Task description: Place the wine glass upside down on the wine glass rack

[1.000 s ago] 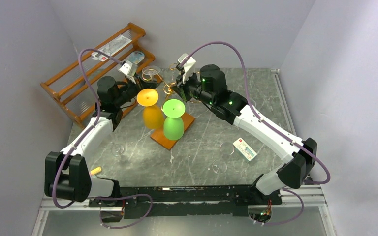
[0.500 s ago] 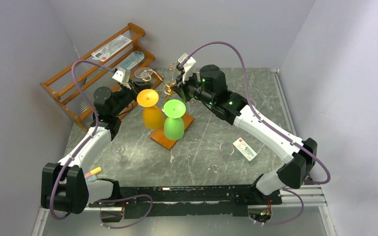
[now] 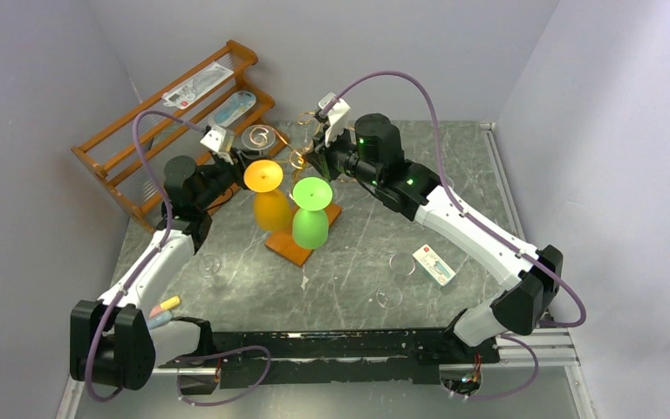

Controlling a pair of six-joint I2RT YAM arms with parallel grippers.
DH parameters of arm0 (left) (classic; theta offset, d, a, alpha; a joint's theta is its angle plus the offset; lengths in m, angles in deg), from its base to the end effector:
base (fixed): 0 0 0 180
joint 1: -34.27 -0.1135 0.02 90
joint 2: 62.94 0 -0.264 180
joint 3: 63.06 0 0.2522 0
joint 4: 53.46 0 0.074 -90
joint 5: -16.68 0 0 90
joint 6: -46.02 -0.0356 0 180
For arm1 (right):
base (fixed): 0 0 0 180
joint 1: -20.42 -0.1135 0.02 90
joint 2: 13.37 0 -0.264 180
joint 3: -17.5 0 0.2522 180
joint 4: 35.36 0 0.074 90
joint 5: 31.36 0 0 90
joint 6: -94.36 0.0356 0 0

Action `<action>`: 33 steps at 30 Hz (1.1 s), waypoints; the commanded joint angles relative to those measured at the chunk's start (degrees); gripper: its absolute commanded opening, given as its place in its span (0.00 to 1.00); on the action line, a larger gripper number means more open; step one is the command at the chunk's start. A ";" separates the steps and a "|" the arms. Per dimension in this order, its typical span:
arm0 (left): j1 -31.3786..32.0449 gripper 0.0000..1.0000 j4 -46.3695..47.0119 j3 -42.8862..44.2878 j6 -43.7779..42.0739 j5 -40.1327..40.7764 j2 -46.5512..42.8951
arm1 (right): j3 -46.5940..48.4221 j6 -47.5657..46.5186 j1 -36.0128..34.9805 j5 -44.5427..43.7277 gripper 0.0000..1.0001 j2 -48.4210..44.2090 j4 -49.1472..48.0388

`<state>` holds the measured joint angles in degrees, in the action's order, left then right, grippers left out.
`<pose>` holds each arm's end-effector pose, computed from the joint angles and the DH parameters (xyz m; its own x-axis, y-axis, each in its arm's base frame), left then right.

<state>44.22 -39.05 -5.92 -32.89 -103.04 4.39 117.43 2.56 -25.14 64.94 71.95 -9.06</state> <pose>0.2640 -0.0642 0.3202 -0.0514 -0.1606 -0.9857 0.6391 0.7531 -0.1560 0.2420 0.2524 0.4181 -0.1171 -0.1640 -0.9795 -0.7890 0.6144 -0.0085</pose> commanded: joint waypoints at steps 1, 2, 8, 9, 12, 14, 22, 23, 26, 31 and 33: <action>-0.32 0.35 -4.44 1.44 -2.45 0.94 -1.73 | 3.10 1.48 0.38 0.69 0.12 -1.71 -1.24; -0.30 0.37 -5.21 1.57 -2.64 1.21 -2.29 | 3.26 1.64 0.38 0.77 0.13 -1.80 -1.20; -0.33 0.50 -11.95 1.97 -4.63 5.25 -5.61 | 3.56 3.19 0.47 2.74 0.21 -3.04 -1.94; -0.41 0.51 -13.19 1.98 -4.86 5.72 -6.17 | 3.29 3.49 0.47 3.12 0.23 -3.46 -2.41; -0.37 0.54 -16.79 1.89 -5.43 8.23 -8.00 | 3.87 4.12 0.47 3.26 0.29 -3.94 -2.36; -0.33 0.55 -20.00 2.02 -5.89 10.40 -9.03 | 4.61 4.63 0.47 3.50 0.35 -3.93 -1.66; -0.37 0.59 -33.52 3.21 -6.56 15.97 -14.89 | 4.78 7.32 0.47 0.40 0.52 -8.00 -0.64; -0.33 0.60 -34.95 3.36 -5.45 17.78 -15.94 | 4.37 7.81 0.47 -1.66 0.53 -9.24 -0.17; -0.35 0.62 -38.58 4.62 -4.58 21.05 -18.03 | 2.46 9.74 0.47 -5.93 0.55 -13.74 1.58; -0.38 0.69 -45.74 7.36 -3.09 27.39 -19.95 | -3.03 14.10 0.47 -17.19 0.57 -22.78 6.78; -0.41 0.72 -49.97 8.95 -1.11 31.64 -20.02 | -5.63 15.95 0.52 -20.64 0.57 -25.93 9.00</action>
<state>43.96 -79.36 -0.35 -37.04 -80.33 -14.99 116.23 13.92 -24.90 54.36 50.98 -6.11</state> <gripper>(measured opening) 0.695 0.569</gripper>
